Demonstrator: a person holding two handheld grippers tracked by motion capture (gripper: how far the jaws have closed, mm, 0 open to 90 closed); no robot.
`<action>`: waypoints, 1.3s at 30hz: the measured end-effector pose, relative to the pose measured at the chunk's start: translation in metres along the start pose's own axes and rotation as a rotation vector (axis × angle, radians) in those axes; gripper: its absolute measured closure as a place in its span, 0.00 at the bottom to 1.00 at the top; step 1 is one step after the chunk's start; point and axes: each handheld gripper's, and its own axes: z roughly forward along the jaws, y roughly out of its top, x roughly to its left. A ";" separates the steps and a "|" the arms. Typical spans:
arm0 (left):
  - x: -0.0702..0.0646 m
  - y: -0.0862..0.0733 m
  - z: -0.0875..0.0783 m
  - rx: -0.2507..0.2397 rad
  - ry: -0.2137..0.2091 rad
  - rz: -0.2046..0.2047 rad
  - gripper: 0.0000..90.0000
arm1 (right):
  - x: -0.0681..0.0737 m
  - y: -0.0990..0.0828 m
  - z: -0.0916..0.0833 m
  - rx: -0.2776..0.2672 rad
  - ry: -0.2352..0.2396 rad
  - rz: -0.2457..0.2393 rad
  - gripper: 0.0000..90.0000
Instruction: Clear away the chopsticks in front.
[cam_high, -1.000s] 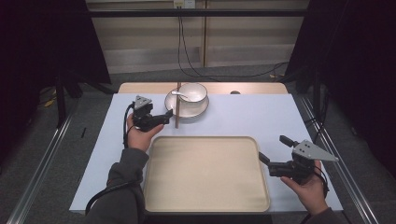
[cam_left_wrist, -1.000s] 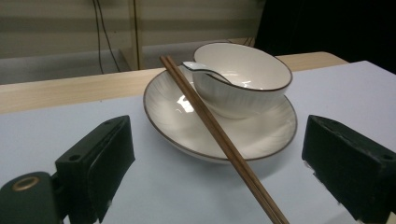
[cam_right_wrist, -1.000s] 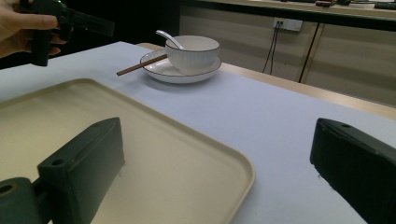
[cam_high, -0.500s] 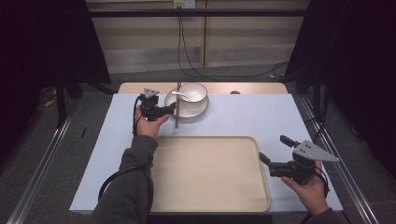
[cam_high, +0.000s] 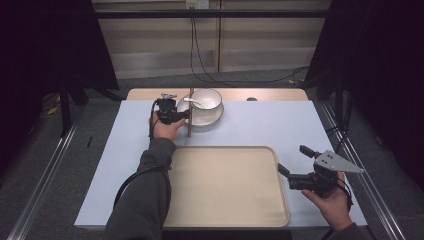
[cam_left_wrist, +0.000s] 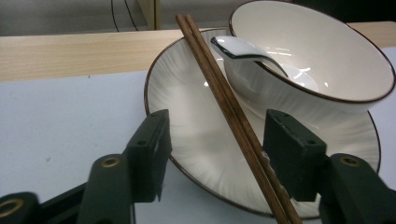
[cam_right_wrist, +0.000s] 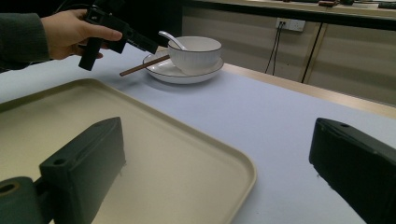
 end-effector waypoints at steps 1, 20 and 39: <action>0.000 0.001 0.001 0.000 0.005 0.002 0.51 | 0.000 0.000 0.000 0.000 0.000 0.000 0.04; -0.003 0.008 0.019 0.072 0.003 -0.061 0.71 | -0.002 -0.001 0.000 0.003 0.007 0.007 0.04; 0.002 0.008 0.013 0.092 0.081 -0.192 0.95 | -0.002 -0.002 0.001 0.019 0.018 0.019 0.04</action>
